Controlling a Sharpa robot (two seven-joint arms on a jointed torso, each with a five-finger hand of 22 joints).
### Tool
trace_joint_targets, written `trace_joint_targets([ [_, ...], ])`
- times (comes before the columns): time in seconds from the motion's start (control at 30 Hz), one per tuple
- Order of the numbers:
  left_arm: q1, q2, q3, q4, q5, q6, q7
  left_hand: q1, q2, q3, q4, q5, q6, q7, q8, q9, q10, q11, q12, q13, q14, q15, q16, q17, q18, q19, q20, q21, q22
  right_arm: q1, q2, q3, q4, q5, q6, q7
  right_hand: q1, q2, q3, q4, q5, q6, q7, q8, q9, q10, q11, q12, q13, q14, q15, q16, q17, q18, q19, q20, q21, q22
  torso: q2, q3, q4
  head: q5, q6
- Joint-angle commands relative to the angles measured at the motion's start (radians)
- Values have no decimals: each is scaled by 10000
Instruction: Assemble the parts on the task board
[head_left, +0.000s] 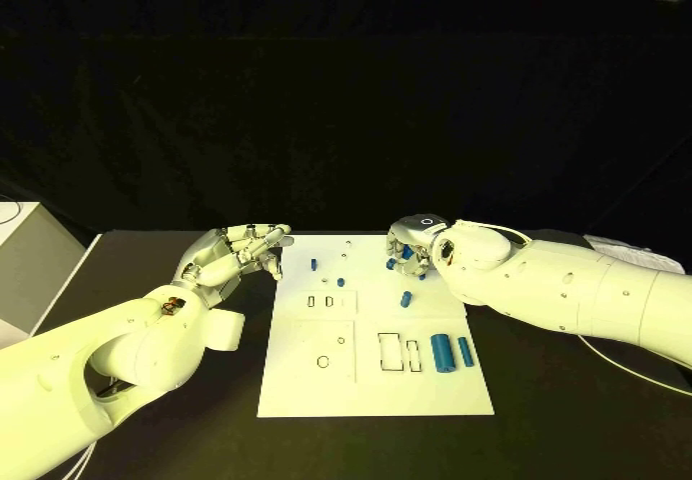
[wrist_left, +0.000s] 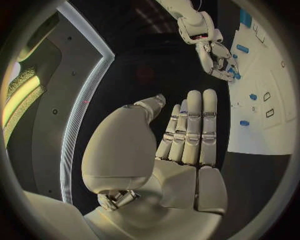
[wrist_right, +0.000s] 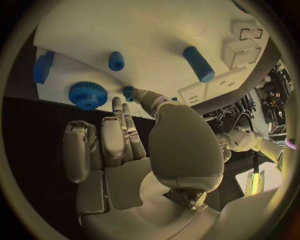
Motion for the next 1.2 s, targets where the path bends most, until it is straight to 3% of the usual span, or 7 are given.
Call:
trace_joint_targets([
  [0.03,1,-3,30,47,140,148,16,-116,-9,43,-3,13,32,7,-3,11,52,-3,-12,16,-76,-12,42,17,135,-53,-15,57,14,-35,13,-4,-1,-175,315,-39,84,18,-77,7,-38,-14,22,71,23,-77,-9,-47,-9,277,40,82,5,-128,142,8,5,392,68,13,45,-2,-4],
  [0.6,1,-43,83,33,149,179,-74,-105,16,80,-19,13,34,14,-3,15,48,2,-14,17,-113,-7,51,16,135,-96,-9,103,47,-59,-69,-2,311,-103,156,29,148,141,-20,78,30,147,43,179,114,70,-13,6,29,243,41,132,-73,-134,160,14,33,440,229,50,72,-28,62],
  [0.73,1,-49,87,23,149,196,-109,-105,16,80,-19,13,34,14,-3,15,48,2,-14,17,-113,-7,51,16,135,-96,-9,103,47,-59,-77,-1,300,-88,75,31,343,335,233,52,49,365,28,324,226,334,-56,48,64,223,8,206,-86,-144,181,-6,71,508,273,59,85,-35,96],
  [0.8,1,-50,88,18,149,204,-128,-98,28,98,-27,12,32,22,-5,15,41,7,-18,16,-124,-5,58,17,136,-114,-7,124,61,-59,-80,-1,309,-85,-90,39,508,452,507,-23,-258,520,-17,436,326,544,-108,52,89,211,-34,262,-102,-158,208,-39,118,586,283,64,85,-37,111],
  [1.2,1,-40,90,-31,149,248,-199,-60,57,152,-67,12,27,29,-8,18,29,13,-22,15,-148,-1,77,17,137,-157,-1,177,96,-59,-73,6,420,-134,-1504,-256,952,828,1015,-512,-366,1084,-234,945,828,1408,-375,157,297,209,-254,432,-101,-263,414,-243,445,1100,347,73,104,-48,234],
])
